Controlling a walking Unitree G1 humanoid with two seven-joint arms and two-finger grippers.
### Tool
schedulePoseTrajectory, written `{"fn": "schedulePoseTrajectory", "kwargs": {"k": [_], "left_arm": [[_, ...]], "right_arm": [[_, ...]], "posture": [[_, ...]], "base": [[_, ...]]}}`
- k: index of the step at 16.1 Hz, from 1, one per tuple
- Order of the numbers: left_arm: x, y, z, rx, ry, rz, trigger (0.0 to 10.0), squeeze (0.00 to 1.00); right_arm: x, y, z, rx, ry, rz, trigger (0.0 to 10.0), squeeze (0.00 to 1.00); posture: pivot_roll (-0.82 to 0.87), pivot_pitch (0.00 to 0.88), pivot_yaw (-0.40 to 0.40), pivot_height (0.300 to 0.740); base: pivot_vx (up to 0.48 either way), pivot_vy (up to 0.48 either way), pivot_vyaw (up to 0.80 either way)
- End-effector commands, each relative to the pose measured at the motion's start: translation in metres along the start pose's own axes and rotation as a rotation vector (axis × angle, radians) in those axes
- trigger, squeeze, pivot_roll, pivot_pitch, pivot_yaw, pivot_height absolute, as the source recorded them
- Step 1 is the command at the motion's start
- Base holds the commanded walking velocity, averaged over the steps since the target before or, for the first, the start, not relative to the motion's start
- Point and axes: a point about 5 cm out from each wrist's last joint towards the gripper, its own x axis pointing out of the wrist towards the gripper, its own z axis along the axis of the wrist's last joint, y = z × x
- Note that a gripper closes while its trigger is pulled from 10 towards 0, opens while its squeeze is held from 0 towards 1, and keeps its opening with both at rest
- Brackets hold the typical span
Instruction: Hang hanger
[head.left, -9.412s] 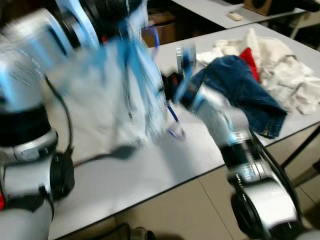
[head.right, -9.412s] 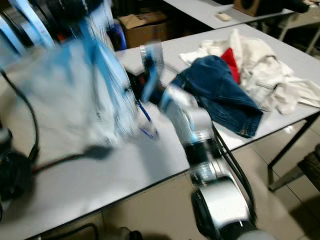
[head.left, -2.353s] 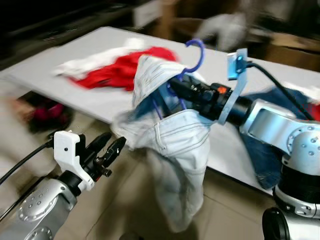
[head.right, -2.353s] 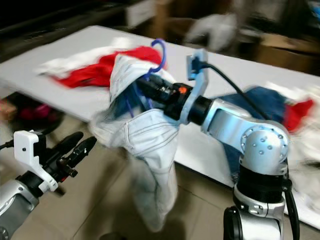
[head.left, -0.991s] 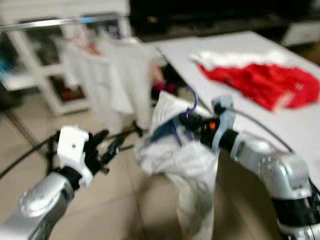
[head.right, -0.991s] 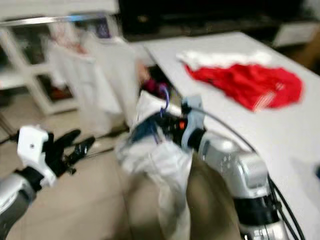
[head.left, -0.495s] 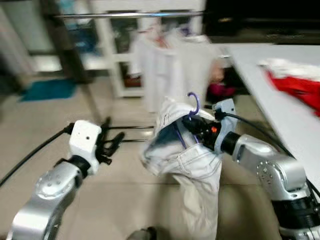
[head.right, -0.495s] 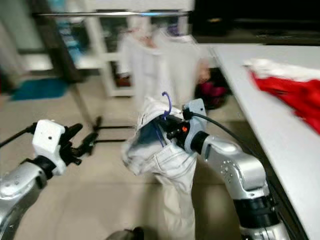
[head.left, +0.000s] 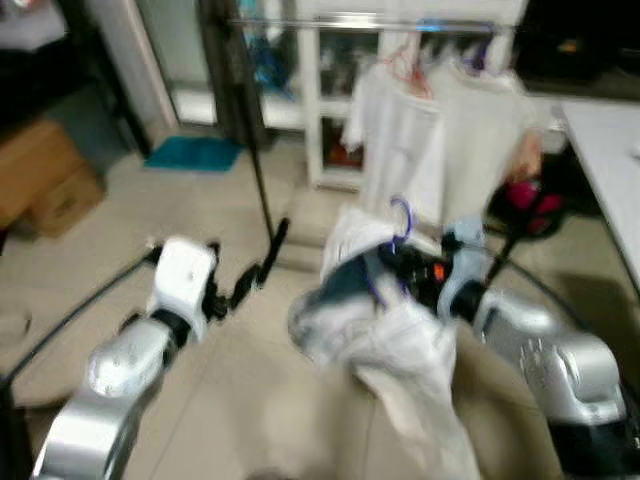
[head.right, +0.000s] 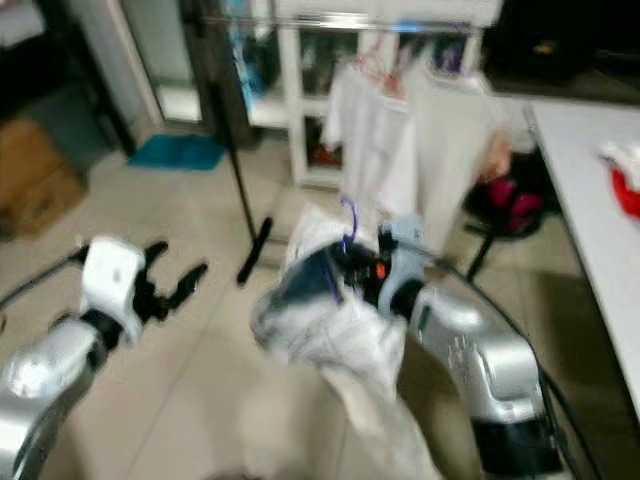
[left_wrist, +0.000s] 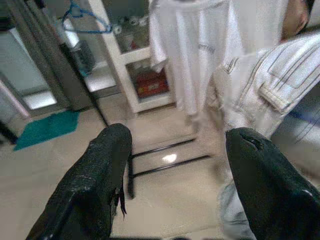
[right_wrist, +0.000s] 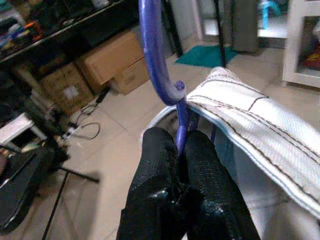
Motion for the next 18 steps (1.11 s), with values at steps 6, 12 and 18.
{"fn": "schedulePoseTrajectory", "kwargs": {"k": [6, 12, 18], "left_arm": [[0.023, 0.003, -0.008, 0.142, 0.028, -0.040, 10.0, 0.00], [0.007, -0.010, 0.002, -0.094, -0.096, 0.018, 10.0, 0.00], [-0.011, -0.006, -0.005, -0.191, -0.100, 0.156, 10.0, 0.00]], "right_arm": [[-0.006, 0.021, 0.033, -0.074, -0.101, 0.165, 10.0, 0.00], [-0.006, -0.005, 0.011, -0.093, -0.085, -0.180, 10.0, 0.00], [0.007, 0.001, -0.001, -0.126, -0.083, -0.233, 10.0, 0.00]], "posture": [[-0.11, 0.000, 0.063, 0.740], [-0.10, 0.000, 0.049, 0.740], [-0.08, 0.000, 0.042, 0.740]], "base": [[0.000, 0.000, 0.00], [0.000, 0.000, 0.00], [0.294, 0.000, 0.13]]}}
